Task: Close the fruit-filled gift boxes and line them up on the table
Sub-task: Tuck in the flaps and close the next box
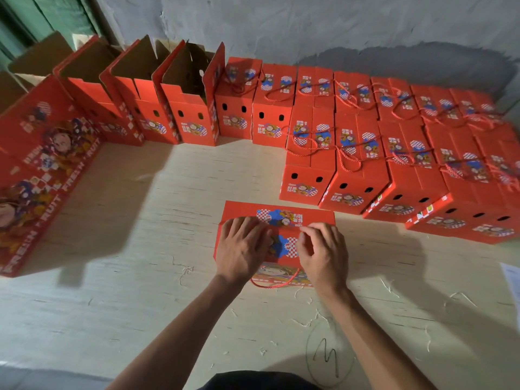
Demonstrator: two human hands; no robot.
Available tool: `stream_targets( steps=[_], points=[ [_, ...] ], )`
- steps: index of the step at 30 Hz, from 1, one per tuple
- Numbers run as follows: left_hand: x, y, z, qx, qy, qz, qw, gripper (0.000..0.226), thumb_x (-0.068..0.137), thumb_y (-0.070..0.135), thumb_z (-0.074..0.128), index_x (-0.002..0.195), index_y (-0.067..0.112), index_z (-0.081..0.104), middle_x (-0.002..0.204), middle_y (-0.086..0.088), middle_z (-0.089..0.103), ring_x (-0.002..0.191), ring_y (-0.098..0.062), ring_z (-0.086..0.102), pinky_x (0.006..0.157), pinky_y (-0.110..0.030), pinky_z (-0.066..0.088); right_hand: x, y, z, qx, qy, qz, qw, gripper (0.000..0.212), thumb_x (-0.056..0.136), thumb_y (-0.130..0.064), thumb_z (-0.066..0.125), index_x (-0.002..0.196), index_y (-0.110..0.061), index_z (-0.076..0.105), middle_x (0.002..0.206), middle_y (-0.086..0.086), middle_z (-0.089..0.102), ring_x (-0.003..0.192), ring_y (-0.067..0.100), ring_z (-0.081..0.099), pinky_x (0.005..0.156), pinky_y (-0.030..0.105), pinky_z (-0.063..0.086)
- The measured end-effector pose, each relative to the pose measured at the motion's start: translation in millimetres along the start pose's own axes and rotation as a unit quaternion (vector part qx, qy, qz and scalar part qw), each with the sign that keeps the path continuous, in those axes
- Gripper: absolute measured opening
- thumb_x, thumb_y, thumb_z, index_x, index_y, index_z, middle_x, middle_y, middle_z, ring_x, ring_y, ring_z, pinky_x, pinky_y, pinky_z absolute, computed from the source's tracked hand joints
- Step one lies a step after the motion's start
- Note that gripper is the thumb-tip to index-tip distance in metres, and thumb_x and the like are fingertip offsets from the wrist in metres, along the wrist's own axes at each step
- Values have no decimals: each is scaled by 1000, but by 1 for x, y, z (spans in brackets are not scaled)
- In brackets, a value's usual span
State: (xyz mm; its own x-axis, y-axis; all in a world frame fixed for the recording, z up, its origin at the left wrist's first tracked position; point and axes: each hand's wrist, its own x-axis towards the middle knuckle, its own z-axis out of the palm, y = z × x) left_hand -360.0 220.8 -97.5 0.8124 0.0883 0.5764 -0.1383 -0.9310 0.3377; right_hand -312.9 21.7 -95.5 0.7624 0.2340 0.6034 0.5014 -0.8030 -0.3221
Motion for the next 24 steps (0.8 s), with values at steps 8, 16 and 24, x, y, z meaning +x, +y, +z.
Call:
stream_targets(
  steps=[8, 16, 24],
  points=[
    [-4, -2, -1, 5, -20, 7, 1000, 17, 101, 35, 63, 97, 19, 67, 100, 2, 64, 90, -20, 53, 81, -39, 45, -4, 1, -5, 2, 7, -12, 1000, 13, 98, -21, 65, 93, -11, 73, 89, 2, 63, 82, 24, 57, 71, 36, 46],
    [0, -1, -2, -31, -47, -28, 998, 23, 103, 34, 60, 110, 23, 78, 126, 6, 72, 125, -18, 62, 105, -46, 43, -5, 0, -7, 15, 4, 20, 1000, 17, 101, -25, 66, 99, -13, 78, 92, -2, 67, 83, 21, 57, 75, 32, 42],
    [15, 10, -12, 63, -253, -97, 961, 67, 104, 54, 6, 161, 28, 28, 168, 8, 25, 158, -15, 11, 127, -49, 1, 2, 3, -12, 22, -51, 45, 997, 21, 101, -31, 65, 97, -14, 77, 98, -3, 66, 89, 21, 58, 79, 26, 35]
  ],
)
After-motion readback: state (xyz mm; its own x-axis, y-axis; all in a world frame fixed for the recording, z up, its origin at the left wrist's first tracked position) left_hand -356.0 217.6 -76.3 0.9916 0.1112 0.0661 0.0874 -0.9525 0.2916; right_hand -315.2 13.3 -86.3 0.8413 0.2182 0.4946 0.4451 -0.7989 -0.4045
